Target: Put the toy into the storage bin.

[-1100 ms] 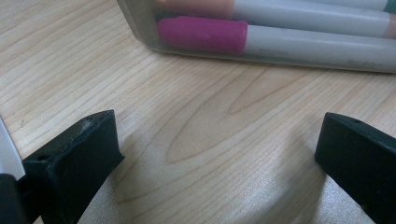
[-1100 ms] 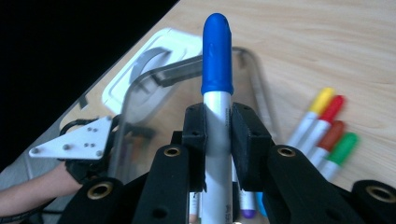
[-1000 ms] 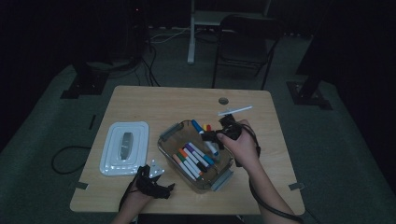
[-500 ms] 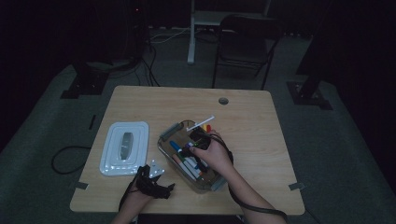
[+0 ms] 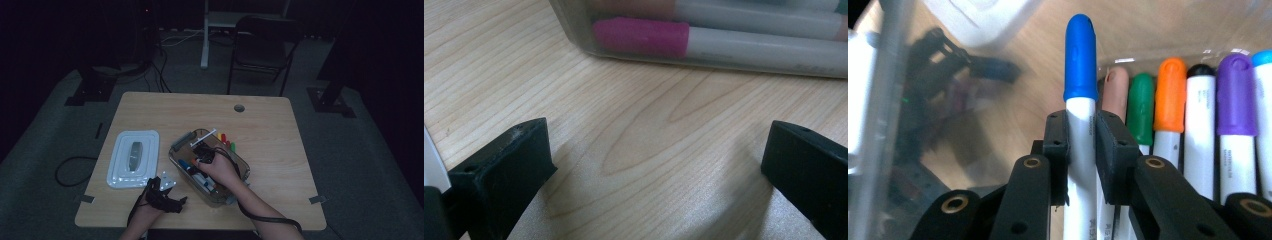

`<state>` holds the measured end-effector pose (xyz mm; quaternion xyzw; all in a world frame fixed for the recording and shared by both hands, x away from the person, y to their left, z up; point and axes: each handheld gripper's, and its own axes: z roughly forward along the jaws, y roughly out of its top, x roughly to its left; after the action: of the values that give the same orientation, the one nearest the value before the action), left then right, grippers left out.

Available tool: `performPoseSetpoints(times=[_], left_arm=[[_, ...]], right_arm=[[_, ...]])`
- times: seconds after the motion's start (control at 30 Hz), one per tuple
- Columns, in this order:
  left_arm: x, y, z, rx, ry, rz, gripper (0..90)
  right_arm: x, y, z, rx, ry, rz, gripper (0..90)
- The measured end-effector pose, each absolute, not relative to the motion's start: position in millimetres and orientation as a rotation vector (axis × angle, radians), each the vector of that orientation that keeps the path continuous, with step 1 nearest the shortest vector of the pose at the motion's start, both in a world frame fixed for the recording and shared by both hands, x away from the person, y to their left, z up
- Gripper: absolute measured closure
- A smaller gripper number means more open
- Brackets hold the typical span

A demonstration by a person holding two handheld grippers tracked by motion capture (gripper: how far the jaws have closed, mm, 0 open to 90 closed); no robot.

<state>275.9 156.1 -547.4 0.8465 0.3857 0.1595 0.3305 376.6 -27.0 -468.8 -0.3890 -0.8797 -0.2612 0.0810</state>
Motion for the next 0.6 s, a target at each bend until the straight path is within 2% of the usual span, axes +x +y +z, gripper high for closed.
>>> performPoseSetpoints(times=[0.27, 0.37, 0.53, 0.6], left_arm=[[276, 156, -547, 2.215, 1.008, 0.417, 0.5], [276, 156, -547, 2.214, 1.008, 0.417, 0.5], [276, 156, -547, 2.214, 1.008, 0.416, 0.5], [276, 156, -547, 2.214, 1.008, 0.417, 0.5]], right_arm=[[373, -22, -475, -1.152, -2.672, -0.701, 75.9], [374, -26, -475, -1.138, -2.648, -0.729, 66.9], [374, -39, -464, -1.142, -2.646, -0.871, 60.1], [373, -55, -446, -1.154, -2.635, -1.017, 58.6]])
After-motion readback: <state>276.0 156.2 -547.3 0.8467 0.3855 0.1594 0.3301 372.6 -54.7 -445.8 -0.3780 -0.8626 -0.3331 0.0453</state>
